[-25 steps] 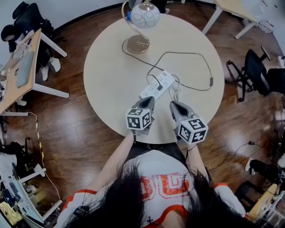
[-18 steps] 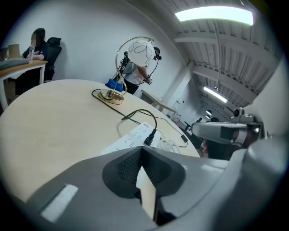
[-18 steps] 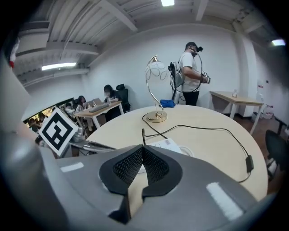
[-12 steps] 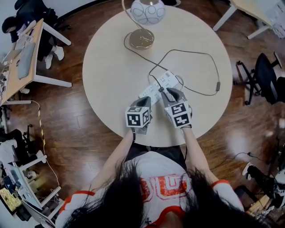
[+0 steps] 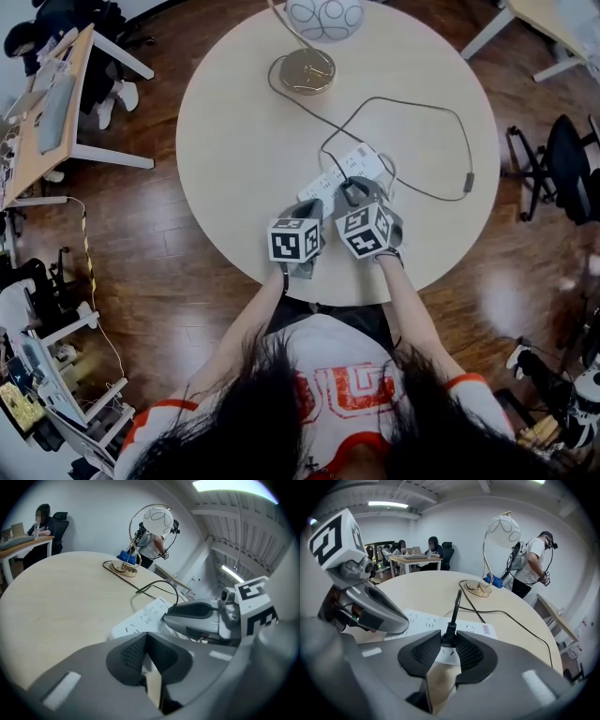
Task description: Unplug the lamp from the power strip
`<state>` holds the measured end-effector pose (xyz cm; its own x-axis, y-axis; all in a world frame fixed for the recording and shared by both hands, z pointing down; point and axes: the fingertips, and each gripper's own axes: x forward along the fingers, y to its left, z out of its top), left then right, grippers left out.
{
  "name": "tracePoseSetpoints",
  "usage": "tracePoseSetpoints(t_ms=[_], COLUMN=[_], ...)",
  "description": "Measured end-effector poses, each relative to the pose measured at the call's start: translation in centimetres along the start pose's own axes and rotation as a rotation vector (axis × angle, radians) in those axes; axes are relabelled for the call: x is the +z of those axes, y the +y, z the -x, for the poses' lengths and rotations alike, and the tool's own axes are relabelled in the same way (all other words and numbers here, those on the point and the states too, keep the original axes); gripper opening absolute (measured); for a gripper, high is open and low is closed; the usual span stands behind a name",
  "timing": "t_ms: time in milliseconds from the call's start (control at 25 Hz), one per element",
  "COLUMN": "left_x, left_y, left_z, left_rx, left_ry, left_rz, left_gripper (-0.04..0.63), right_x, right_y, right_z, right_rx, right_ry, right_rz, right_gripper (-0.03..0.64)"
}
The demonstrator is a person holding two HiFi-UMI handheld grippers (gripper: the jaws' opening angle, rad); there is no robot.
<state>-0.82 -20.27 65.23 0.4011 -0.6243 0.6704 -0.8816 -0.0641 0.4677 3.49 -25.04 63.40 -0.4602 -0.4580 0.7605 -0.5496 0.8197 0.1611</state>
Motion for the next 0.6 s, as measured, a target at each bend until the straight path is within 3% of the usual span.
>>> tracePoseSetpoints(t_ms=[240, 440, 600], left_x=[0.1, 0.2, 0.2], left_y=[0.1, 0.1, 0.0], left_z=[-0.1, -0.3, -0.4], left_rx=[-0.001, -0.002, -0.005], left_ry=[0.005, -0.001, -0.004], left_rz=[-0.018, -0.020, -0.033], left_gripper=[0.000, 0.000, 0.000], right_x=[0.1, 0.2, 2.1], right_y=[-0.3, -0.4, -0.8], right_z=[-0.1, 0.0, 1.6], right_rx=[0.031, 0.014, 0.017], right_ry=[-0.013, -0.020, -0.126], right_rz=[-0.099, -0.123, -0.204], right_gripper=[0.087, 0.087, 0.087])
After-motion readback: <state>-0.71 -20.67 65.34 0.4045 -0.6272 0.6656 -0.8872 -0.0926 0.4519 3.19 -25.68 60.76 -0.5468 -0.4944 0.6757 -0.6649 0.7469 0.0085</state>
